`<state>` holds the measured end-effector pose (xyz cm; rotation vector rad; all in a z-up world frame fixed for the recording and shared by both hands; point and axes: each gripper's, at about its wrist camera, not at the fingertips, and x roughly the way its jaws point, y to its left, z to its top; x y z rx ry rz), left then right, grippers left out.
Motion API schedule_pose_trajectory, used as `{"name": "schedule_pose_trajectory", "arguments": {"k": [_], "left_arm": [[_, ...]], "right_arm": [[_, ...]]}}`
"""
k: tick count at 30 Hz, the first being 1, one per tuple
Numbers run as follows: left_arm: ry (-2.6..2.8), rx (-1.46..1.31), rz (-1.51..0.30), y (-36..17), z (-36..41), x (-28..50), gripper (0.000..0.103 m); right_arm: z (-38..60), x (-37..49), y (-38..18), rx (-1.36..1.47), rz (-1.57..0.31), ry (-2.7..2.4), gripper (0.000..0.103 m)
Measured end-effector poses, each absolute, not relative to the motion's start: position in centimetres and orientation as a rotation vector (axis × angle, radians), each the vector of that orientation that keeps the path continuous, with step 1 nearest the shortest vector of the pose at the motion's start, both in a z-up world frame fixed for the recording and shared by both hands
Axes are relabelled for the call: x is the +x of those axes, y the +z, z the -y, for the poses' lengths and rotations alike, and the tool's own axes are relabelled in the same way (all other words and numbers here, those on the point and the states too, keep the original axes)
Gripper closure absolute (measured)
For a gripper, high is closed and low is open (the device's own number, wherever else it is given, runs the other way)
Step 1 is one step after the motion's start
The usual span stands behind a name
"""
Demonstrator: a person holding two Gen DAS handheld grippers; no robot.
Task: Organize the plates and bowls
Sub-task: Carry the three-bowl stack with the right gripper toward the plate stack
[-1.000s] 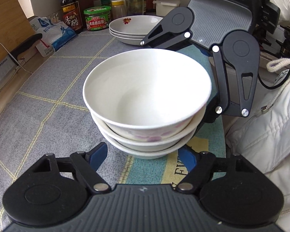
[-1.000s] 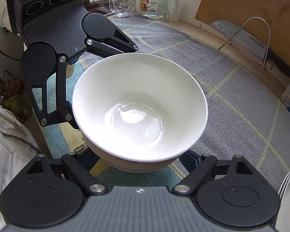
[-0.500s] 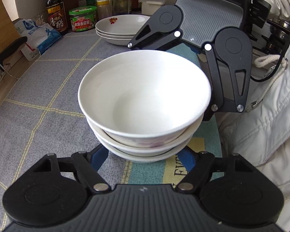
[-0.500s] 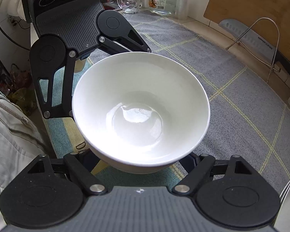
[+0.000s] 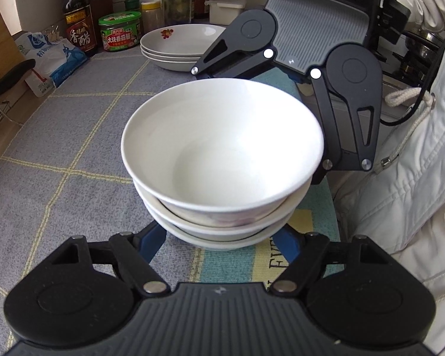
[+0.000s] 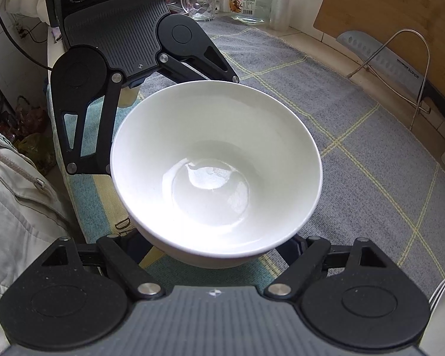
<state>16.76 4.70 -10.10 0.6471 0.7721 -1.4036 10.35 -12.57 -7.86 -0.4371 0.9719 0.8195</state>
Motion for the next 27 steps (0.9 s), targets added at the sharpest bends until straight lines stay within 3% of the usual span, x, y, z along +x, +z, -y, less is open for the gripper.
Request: {"name": "schedule_pose_trajectory", "arguments": {"k": [27], "left_arm": [[-1.401,0.637,-0.772,-10.1,-5.0,16.9,0.025]], "right_arm": [[13.6,9.6,-7.8,-0.375,-0.92,0.8,0.015]]}}
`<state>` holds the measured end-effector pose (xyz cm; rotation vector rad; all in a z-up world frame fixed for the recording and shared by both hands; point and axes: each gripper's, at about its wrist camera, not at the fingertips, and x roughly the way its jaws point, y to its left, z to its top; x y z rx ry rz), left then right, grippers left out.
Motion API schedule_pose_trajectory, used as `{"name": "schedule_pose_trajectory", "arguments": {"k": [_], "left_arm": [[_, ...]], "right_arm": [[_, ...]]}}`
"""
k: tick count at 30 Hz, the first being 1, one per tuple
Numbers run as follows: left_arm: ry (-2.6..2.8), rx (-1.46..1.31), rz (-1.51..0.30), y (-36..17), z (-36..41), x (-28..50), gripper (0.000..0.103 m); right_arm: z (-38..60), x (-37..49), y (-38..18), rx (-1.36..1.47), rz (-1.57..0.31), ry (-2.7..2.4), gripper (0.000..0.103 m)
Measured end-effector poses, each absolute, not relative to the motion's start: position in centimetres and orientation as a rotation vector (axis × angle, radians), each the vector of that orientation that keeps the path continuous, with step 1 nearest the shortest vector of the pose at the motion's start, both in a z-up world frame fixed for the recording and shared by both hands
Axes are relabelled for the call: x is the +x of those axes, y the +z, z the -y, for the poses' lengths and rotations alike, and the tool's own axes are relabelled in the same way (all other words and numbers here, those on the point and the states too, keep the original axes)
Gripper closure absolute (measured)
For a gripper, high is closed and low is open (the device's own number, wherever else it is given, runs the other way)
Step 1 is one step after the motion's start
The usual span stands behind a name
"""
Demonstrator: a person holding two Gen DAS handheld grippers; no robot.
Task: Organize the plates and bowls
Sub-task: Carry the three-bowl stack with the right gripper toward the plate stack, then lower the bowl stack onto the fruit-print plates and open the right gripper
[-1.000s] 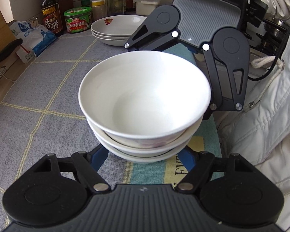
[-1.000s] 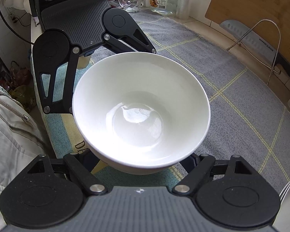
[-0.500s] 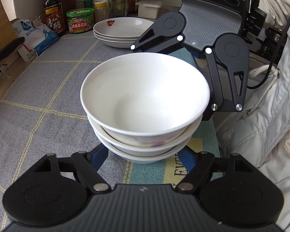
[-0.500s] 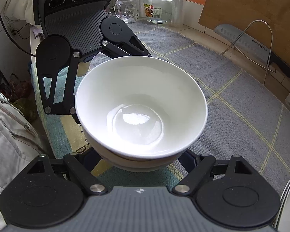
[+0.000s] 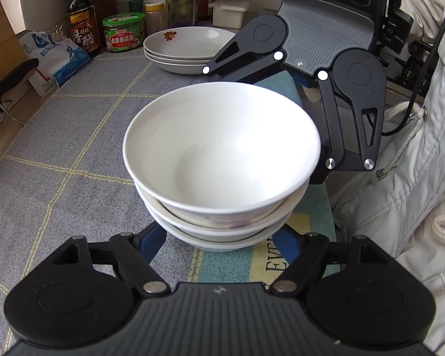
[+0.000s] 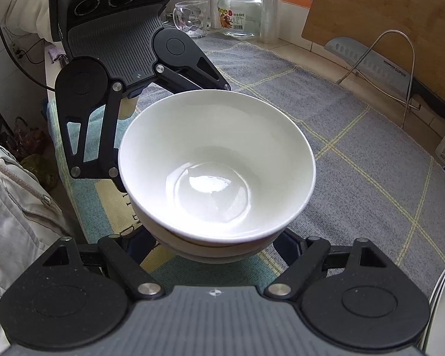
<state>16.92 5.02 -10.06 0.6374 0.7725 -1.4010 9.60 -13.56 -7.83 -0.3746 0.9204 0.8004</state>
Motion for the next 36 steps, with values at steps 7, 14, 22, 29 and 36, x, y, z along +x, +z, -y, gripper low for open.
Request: {"name": "schedule_pose_trajectory", "arguments": {"k": [7,14,22,29,36], "left_arm": [[-1.383,0.634,-0.757,-9.1,-4.4,16.6,0.025],[-1.379,0.632,-0.734,-7.9,-1.6,16.9,0.025],[-1.388,0.639,-0.692,-6.5,4.4,17.3,0.025],[-1.403,0.652,-0.634,-5.3,10.4,18.0,0.025],[-1.431,0.659,-0.592,-4.6,16.2,20.0,0.025]], "right_arm": [[14.4,9.5,-6.6,-0.396,-0.907,0.792,0.015],[17.6,9.6,-4.9,-0.404,-0.899,0.782,0.015],[23.6,9.8,-3.1,-0.416,-0.88,0.747,0.015],[29.8,10.7,-1.8,-0.422,-0.867,0.702,0.015],[35.0,12.0,-1.1,-0.429,-0.858,0.643,0.015]]}}
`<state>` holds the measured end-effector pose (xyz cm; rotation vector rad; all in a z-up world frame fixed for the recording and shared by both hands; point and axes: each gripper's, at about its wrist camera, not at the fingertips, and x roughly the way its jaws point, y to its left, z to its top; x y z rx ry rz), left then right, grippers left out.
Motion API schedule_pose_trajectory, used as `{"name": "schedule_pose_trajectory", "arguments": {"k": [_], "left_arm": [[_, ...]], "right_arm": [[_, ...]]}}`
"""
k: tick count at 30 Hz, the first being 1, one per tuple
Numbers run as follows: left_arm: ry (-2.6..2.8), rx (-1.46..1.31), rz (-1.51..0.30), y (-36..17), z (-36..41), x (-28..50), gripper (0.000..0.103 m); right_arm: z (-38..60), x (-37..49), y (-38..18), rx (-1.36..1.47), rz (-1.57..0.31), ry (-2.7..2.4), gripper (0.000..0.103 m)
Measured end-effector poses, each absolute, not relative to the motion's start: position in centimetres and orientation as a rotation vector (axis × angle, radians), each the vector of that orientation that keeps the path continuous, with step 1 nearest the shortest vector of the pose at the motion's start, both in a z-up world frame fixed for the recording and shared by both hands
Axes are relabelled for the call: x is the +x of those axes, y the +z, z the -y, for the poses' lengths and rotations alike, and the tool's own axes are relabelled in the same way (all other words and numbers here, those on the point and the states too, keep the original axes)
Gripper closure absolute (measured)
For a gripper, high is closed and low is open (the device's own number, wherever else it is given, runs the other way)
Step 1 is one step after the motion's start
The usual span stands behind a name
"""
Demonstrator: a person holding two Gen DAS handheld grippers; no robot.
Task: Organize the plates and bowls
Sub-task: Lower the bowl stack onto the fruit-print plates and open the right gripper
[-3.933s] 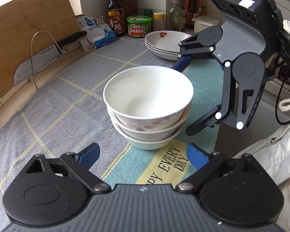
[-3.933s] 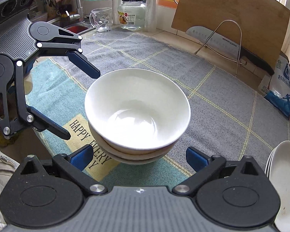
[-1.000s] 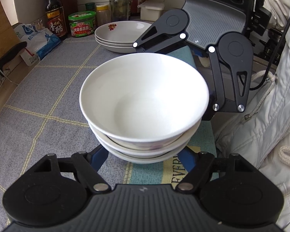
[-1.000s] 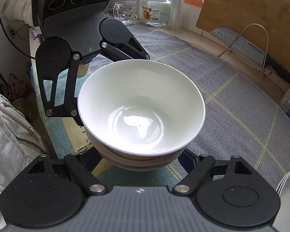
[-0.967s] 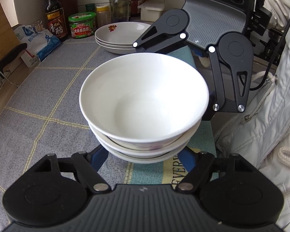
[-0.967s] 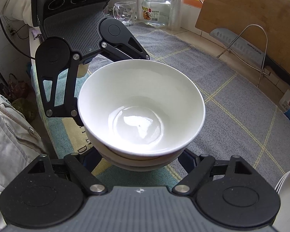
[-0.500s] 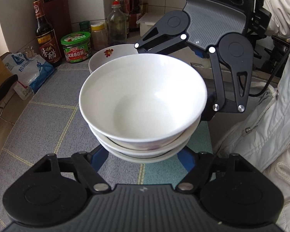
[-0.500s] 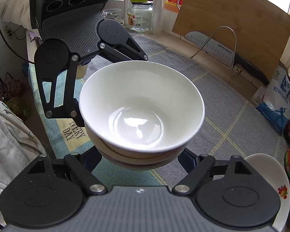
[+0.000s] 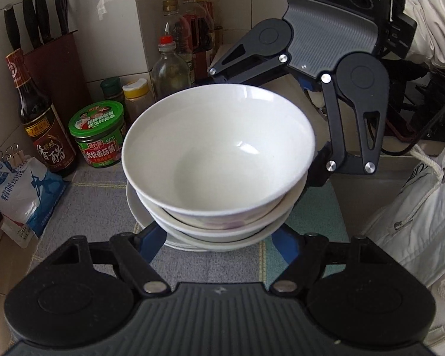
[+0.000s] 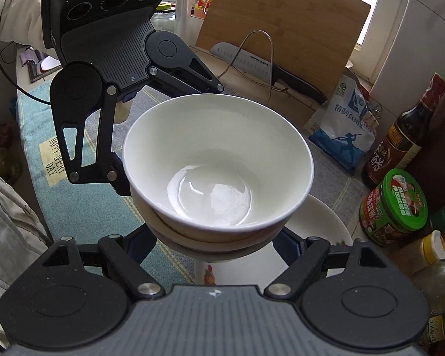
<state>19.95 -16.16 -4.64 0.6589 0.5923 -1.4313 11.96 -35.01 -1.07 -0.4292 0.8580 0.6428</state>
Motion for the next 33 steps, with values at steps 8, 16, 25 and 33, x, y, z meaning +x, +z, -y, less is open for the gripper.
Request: {"name": "schedule_pose_trajectory", "arguments": {"k": [8,16,25,33], "left_arm": [[-1.45,0.676,-0.594,-6.0,20.2,21.3,0.026],[-1.467,0.685,-0.623,-7.4,21.9,22.1,0.026],[-1.47,0.694,-0.64,-8.4,22.9,22.8,0.026],[-1.473,0.689,-0.647,-8.8,23.0,23.0,0.026]], "right_arm": [[38.6,13.5,-2.2,-0.398,-0.885,0.603,0.015],[40.1,14.3,-3.5,-0.361,-0.915,0.595,0.015],[40.6,15.0,-4.4,-0.351,-0.935,0.586,0.015],[40.8,15.1,-5.0,-0.34,-0.947,0.583,0.015]]}}
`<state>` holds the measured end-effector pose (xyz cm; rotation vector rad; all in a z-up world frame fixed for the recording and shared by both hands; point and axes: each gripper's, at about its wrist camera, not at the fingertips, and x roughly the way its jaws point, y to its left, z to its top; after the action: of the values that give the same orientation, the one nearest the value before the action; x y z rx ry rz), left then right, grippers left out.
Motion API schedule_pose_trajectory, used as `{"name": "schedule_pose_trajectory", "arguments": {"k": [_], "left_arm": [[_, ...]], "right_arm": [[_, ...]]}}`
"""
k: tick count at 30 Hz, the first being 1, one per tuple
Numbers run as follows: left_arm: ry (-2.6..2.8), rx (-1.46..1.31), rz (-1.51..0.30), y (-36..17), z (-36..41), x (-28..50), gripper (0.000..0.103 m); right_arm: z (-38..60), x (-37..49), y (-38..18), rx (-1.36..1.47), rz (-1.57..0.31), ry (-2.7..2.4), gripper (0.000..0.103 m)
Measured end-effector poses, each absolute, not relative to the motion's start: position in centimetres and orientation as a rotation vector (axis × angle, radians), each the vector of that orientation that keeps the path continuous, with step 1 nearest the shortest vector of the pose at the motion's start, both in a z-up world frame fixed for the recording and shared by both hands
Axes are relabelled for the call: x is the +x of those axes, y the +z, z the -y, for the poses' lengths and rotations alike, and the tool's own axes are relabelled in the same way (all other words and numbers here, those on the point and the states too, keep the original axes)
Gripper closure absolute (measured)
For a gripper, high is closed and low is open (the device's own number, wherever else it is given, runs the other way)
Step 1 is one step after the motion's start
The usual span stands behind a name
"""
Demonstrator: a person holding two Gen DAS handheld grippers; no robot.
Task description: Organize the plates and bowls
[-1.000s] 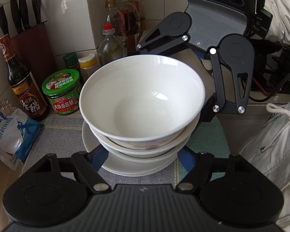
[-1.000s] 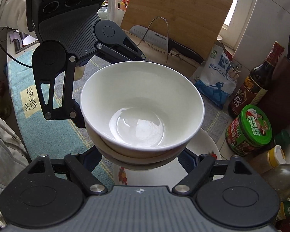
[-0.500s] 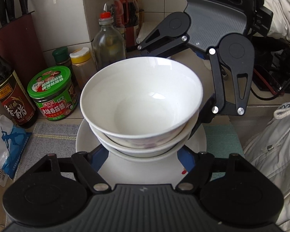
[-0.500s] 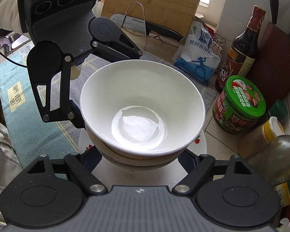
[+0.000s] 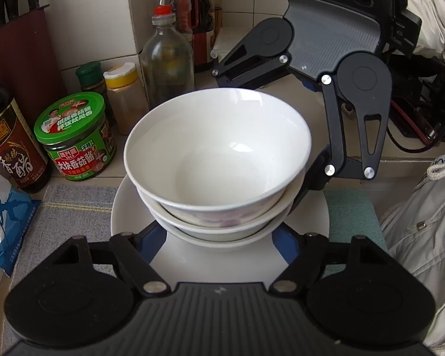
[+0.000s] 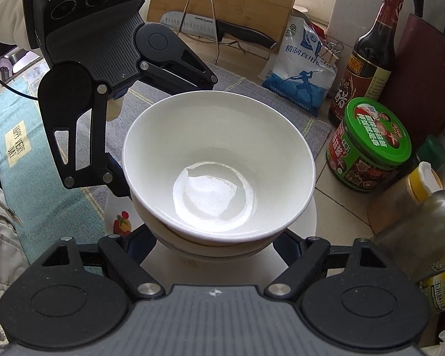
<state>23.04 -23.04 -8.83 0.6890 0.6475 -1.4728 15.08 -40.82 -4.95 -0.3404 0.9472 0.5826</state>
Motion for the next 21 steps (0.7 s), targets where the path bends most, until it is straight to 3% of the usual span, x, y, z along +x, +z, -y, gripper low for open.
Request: {"name": "schedule_pose_trajectory", "arguments": {"k": [6,9,11,18,21], "left_arm": [[-1.466,0.695,-0.627,-9.0,22.9,22.8,0.025],[-1.465,0.663,-0.634,-8.8,22.5,22.9,0.016],[-1.446,0.653,-0.614,-8.7,21.9,22.8,0.009],[-1.306,0.592,-0.5,-7.5,17.9,21.5,0.007],[-1.23,0.541,-0.423,-6.3,15.5,20.5,0.001]], "right_arm": [[40.6,15.1,-5.0,-0.354,-0.947,0.575,0.013],[40.5,14.9,-4.6,-0.357,-0.922,0.559,0.0],[40.5,14.9,-4.4,-0.363,-0.923,0.541,0.0],[39.4,13.7,-3.8,-0.378,-0.948,0.435,0.0],[38.2,12.9,-3.0,-0.369,-0.966,0.324,0.0]]}}
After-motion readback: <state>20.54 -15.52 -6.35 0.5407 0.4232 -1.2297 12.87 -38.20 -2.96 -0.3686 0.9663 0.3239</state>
